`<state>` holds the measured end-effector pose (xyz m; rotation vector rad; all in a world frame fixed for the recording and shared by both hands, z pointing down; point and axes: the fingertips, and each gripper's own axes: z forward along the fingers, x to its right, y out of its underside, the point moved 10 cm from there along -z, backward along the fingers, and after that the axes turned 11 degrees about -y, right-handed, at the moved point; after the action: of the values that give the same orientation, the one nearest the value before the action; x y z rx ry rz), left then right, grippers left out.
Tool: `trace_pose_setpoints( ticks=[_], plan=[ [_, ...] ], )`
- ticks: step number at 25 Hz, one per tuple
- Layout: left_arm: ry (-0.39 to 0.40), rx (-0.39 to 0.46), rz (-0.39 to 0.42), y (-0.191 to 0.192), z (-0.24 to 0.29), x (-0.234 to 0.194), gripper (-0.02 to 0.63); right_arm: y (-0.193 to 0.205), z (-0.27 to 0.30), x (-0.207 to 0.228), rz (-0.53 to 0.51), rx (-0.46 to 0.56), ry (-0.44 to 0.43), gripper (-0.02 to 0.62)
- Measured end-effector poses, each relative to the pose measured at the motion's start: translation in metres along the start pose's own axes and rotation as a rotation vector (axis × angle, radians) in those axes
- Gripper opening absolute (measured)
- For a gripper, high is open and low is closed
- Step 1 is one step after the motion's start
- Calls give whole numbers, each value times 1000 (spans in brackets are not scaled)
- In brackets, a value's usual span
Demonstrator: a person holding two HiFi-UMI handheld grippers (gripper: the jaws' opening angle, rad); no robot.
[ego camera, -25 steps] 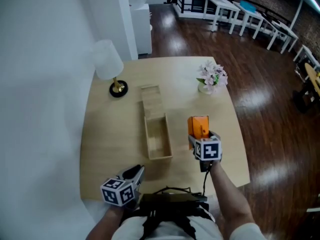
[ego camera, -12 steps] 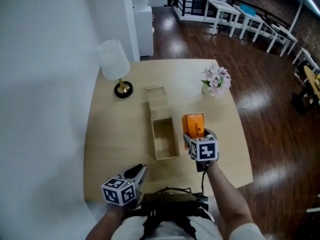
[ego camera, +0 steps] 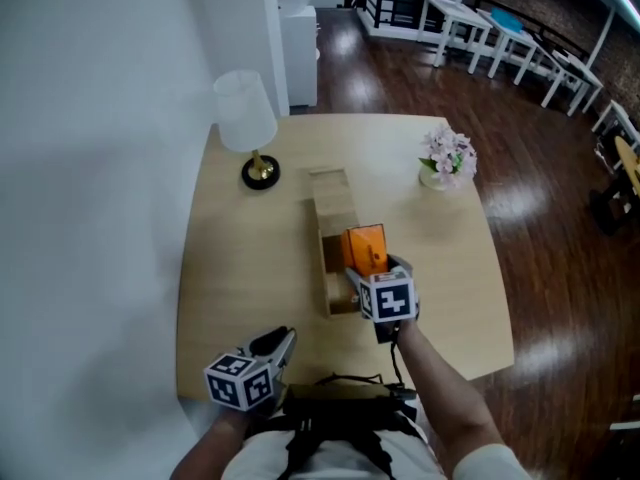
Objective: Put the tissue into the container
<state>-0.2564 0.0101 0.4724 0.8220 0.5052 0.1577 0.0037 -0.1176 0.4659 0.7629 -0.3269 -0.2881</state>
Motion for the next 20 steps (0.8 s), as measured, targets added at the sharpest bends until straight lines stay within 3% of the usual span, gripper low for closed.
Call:
trace_pose_setpoints(
  ticks=[20],
  plan=[
    [-23,-24,-10,1,-6,-20,87,11,53,-30,28,-56,-33,394]
  ],
)
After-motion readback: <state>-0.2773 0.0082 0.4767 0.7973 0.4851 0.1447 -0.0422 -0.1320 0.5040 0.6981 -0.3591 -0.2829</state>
